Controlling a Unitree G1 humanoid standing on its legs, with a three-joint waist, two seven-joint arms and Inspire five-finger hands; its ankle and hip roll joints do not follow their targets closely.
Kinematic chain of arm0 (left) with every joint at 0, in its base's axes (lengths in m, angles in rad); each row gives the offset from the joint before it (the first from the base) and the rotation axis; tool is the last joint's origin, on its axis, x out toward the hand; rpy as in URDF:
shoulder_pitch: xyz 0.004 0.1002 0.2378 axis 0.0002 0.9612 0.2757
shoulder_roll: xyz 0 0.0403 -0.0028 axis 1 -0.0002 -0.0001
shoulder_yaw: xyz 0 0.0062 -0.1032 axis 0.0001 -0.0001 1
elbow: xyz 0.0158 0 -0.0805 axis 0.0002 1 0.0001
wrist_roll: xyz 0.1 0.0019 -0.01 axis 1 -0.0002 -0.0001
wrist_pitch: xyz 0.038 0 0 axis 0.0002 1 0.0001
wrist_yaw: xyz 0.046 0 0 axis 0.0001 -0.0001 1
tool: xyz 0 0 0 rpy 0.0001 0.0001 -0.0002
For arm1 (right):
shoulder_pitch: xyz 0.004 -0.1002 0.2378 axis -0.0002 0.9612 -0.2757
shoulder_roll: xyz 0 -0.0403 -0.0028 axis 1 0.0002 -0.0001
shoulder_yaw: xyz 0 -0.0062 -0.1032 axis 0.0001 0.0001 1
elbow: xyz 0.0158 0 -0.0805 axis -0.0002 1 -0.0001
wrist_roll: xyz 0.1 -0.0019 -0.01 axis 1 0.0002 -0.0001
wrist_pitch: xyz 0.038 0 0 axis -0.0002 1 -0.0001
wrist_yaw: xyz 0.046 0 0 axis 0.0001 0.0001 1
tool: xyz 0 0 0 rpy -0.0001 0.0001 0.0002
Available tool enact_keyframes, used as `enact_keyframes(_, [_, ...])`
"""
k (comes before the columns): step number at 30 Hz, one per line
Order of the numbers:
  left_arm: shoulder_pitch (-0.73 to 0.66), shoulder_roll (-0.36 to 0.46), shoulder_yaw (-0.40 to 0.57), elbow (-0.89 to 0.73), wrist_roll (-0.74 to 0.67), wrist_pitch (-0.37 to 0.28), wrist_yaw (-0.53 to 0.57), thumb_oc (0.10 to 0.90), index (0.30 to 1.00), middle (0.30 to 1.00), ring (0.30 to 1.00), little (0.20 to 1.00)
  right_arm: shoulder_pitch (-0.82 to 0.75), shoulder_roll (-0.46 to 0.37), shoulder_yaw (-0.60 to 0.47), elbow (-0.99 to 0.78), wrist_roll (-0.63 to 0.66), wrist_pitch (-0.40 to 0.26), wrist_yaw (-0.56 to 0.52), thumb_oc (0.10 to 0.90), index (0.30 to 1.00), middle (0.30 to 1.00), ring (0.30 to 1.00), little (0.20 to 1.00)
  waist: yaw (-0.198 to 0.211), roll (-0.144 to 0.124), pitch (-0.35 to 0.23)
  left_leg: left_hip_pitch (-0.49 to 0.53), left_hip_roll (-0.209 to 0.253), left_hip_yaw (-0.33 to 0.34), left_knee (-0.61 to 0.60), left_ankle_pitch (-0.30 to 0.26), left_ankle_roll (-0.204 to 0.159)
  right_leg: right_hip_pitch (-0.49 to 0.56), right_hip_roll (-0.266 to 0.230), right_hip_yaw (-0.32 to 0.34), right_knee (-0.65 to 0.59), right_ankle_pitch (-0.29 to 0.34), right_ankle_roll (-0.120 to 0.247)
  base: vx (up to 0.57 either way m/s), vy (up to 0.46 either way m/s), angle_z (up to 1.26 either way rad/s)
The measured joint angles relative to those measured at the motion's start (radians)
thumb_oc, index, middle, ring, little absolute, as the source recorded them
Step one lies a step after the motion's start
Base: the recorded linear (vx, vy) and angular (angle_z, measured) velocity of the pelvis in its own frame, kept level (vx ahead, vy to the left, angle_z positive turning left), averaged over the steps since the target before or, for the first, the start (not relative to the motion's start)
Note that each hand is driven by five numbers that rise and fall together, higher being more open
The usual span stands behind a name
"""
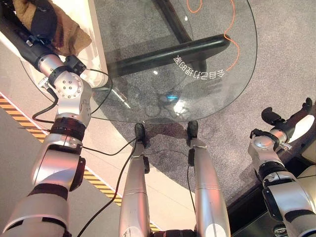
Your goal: Wipe the table with a cloth and put it in the basket.
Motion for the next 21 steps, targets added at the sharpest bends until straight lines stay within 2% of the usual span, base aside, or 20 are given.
enact_keyframes(9, [-0.041,0.029,-0.046,0.075,0.107,0.11,0.036,0.1,0.3,0.3,0.3,0.2,0.002,0.008,0.041,0.046,-0.002,0.006,0.079,0.8,0.9,0.9,0.9,0.9,-0.003,0.0,0.0,-0.032,0.005,0.002,0.002,0.0,-0.001,-0.036,0.005,0.002,0.007,0.002,-0.003,0.0,0.008,0.0])
enact_keyframes(14, [-0.063,0.03,-0.075,0.13,0.126,0.185,0.043,0.1,0.3,0.3,0.3,0.2,0.001,0.014,0.083,0.042,-0.006,0.021,0.09,0.8,0.9,0.9,0.9,0.9,-0.004,-0.002,0.0,-0.038,0.005,0.002,0.002,0.001,-0.002,-0.046,0.005,0.002,0.01,0.002,-0.003,0.0,0.0,0.0])
enact_keyframes(21, [-0.097,0.033,-0.084,0.192,0.17,0.286,0.045,0.1,0.3,0.3,0.3,0.2,-0.003,0.016,0.085,0.042,-0.006,0.026,0.092,0.8,0.9,0.9,0.9,0.9,-0.005,-0.007,0.0,-0.057,0.006,0.001,0.002,0.002,-0.003,-0.064,0.006,0.002,0.013,0.002,-0.004,0.0,0.0,0.0])
